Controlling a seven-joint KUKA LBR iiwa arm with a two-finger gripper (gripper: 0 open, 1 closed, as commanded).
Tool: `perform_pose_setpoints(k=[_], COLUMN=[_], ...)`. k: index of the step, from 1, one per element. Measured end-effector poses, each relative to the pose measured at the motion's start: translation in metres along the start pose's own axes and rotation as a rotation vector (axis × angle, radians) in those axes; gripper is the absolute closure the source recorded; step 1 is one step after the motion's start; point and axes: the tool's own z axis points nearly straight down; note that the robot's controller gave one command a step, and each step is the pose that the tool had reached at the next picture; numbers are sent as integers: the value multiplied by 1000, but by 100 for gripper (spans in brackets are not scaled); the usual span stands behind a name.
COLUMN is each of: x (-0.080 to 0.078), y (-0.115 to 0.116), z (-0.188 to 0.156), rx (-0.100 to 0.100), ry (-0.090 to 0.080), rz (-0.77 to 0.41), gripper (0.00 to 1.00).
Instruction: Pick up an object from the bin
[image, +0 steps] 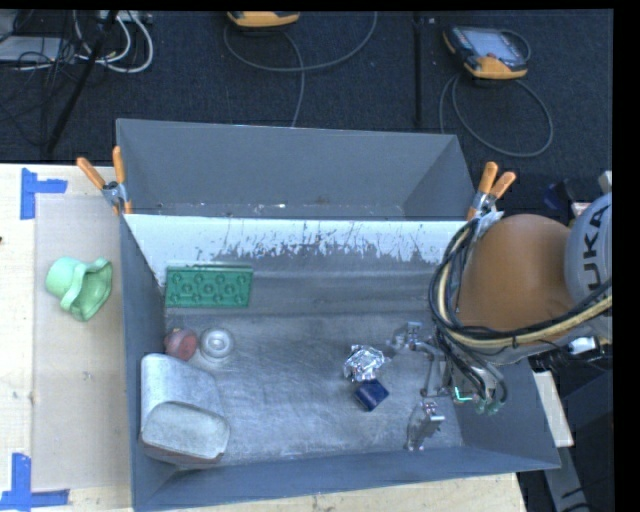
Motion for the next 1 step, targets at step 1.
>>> perform_pose_setpoints(k=[1], x=[-79], y=[32], z=[101], rx=[-1], ry=[-13], rz=[247], gripper=[0])
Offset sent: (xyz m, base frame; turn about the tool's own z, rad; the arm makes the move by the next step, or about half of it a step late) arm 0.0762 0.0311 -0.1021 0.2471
